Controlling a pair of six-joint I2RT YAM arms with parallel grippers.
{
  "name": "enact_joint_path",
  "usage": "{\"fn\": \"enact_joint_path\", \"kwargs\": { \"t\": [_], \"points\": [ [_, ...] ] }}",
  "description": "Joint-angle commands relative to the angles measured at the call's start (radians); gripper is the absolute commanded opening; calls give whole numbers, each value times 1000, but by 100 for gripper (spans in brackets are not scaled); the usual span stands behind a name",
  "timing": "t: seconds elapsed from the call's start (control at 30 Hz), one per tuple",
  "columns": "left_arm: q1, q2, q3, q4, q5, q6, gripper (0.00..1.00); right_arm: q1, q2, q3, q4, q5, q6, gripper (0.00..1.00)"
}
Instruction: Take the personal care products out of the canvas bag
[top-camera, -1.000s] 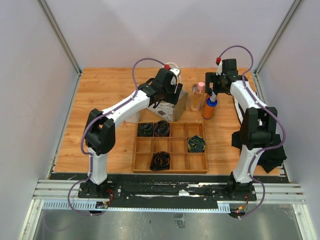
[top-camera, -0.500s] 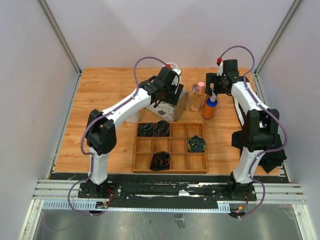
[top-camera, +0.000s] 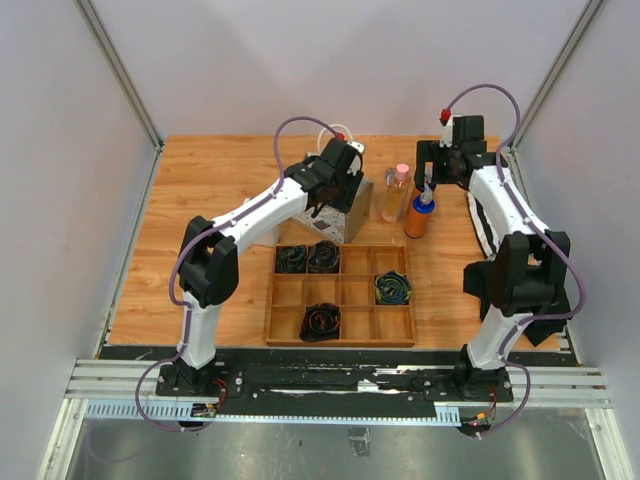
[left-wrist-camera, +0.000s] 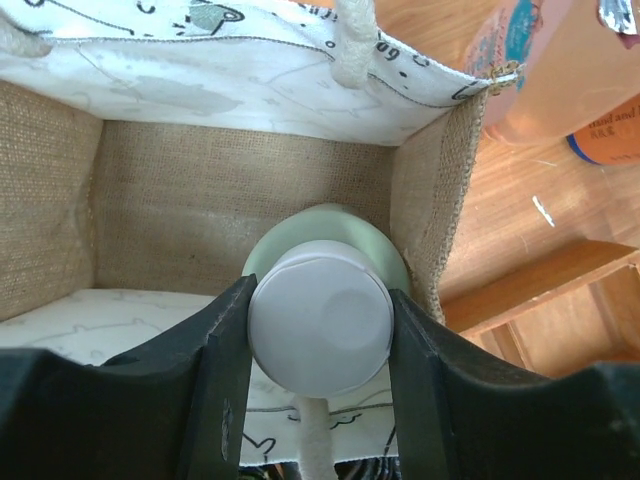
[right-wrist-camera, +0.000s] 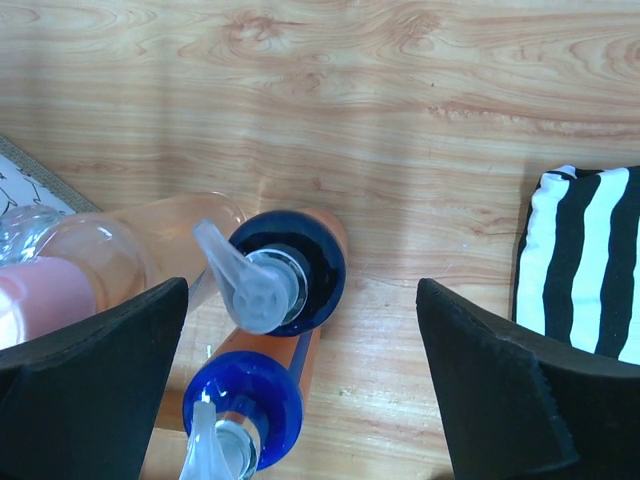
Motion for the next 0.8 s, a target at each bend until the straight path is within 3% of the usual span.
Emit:
{"fn": "enact_joint_path", "kwargs": {
  "t": [0.0, 0.33, 0.77],
  "points": [
    [-3, -48, 24, 13, -104, 25, 8, -8, -73, -25, -6, 5, 9, 97],
    [-5, -162, 123, 5, -295, 70, 1, 14, -200, -40, -21, -6, -13, 97],
    [-3, -328, 205, 102, -601, 150, 0, 274, -272, 25, -28, 22, -109, 96]
  ]
}}
